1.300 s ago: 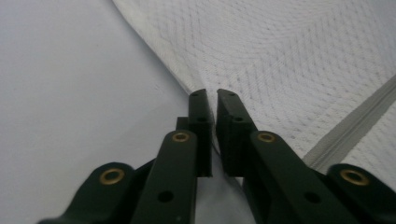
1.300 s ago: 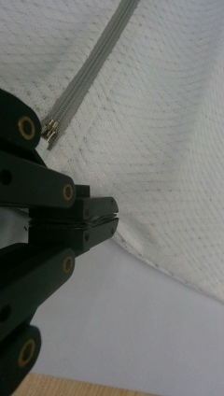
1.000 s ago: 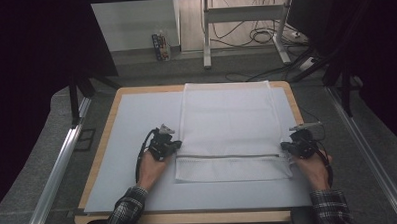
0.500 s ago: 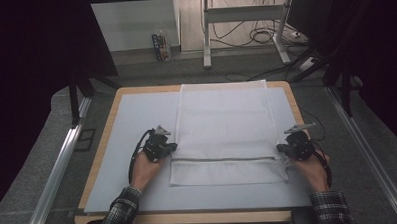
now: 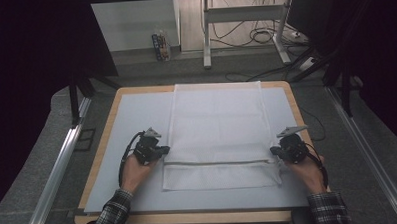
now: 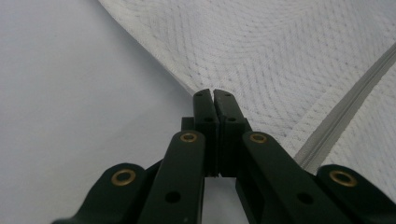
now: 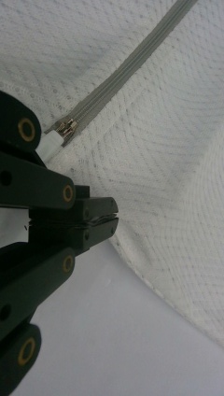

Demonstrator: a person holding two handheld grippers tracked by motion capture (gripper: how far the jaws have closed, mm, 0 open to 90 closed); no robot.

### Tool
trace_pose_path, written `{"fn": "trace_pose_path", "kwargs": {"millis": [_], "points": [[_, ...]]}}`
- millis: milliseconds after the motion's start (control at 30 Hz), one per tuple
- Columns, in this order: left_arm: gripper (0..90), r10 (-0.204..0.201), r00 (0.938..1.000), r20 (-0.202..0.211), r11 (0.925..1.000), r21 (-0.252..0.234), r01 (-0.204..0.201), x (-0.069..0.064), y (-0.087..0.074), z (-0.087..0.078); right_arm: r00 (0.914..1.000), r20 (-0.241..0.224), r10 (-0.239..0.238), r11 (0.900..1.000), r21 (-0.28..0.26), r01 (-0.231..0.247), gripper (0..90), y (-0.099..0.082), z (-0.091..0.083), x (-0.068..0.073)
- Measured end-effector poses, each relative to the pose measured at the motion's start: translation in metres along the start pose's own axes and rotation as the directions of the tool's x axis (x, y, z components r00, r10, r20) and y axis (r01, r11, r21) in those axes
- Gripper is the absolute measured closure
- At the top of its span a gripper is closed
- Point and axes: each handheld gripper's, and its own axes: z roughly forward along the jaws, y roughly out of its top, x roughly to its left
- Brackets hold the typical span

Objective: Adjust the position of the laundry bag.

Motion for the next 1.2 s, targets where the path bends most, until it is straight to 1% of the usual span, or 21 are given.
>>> {"fn": "trace_pose_path", "kwargs": {"millis": [67,167,233,367,433,467,600,767,800,1000,1167,1200], "points": [[89.6,0.000,1.0000,0.003,1.0000,0.004,0.000,-0.001,-0.001,-0.002,0.9999,-0.001,-0.013,0.9999,0.003,0.013,89.0,0.000,0.001,0.002],[89.6,0.007,1.0000,0.000,0.9999,0.009,-0.007,-0.003,-0.003,-0.004,0.9998,-0.004,-0.019,0.9998,0.003,0.019,89.0,0.000,0.000,0.004],[89.5,0.020,0.9998,-0.004,0.9997,0.017,-0.020,-0.004,-0.004,-0.006,0.9997,-0.008,-0.023,0.9997,0.002,0.023,89.1,0.000,0.000,0.005],[89.5,0.024,0.9997,-0.010,0.9995,0.021,-0.023,-0.005,-0.007,-0.010,0.9995,-0.014,-0.029,0.9996,0.000,0.029,89.0,0.000,-0.001,0.009],[89.6,0.025,0.9996,-0.013,0.9995,0.021,-0.024,-0.005,-0.007,-0.011,0.9990,-0.019,-0.040,0.9992,0.000,0.040,89.1,0.000,-0.002,0.010],[89.6,0.029,0.9994,-0.016,0.9993,0.023,-0.029,-0.006,-0.009,-0.013,0.9989,-0.022,-0.041,0.9992,0.000,0.041,89.1,0.000,-0.002,0.011],[89.6,0.026,0.9994,-0.023,0.9996,0.015,-0.026,-0.007,-0.011,-0.018,0.9985,-0.028,-0.048,0.9989,-0.002,0.048,89.1,0.001,-0.002,0.014],[89.6,0.022,0.9994,-0.027,0.9996,0.019,-0.021,-0.005,-0.016,-0.023,0.9971,-0.039,-0.065,0.9979,0.000,0.065,89.1,0.002,-0.002,0.021],[89.6,0.017,0.9995,-0.027,0.9997,0.016,-0.016,-0.005,-0.017,-0.024,0.9966,-0.043,-0.070,0.9975,0.001,0.070,89.1,0.002,-0.002,0.023],[89.5,0.017,0.9993,-0.033,0.9996,0.025,-0.016,-0.007,-0.023,-0.029,0.9953,-0.052,-0.082,0.9966,-0.004,0.082,89.0,0.001,-0.004,0.029],[89.6,-0.003,0.9994,-0.035,0.9997,0.022,0.004,-0.006,-0.032,-0.037,0.9926,-0.080,-0.091,0.9958,-0.016,0.090,89.1,0.001,-0.008,0.038],[89.5,-0.003,0.9994,-0.035,0.9997,0.022,0.004,-0.006,-0.032,-0.037,0.9926,-0.080,-0.091,0.9958,-0.016,0.090,89.1,0.001,-0.008,0.038]]}}
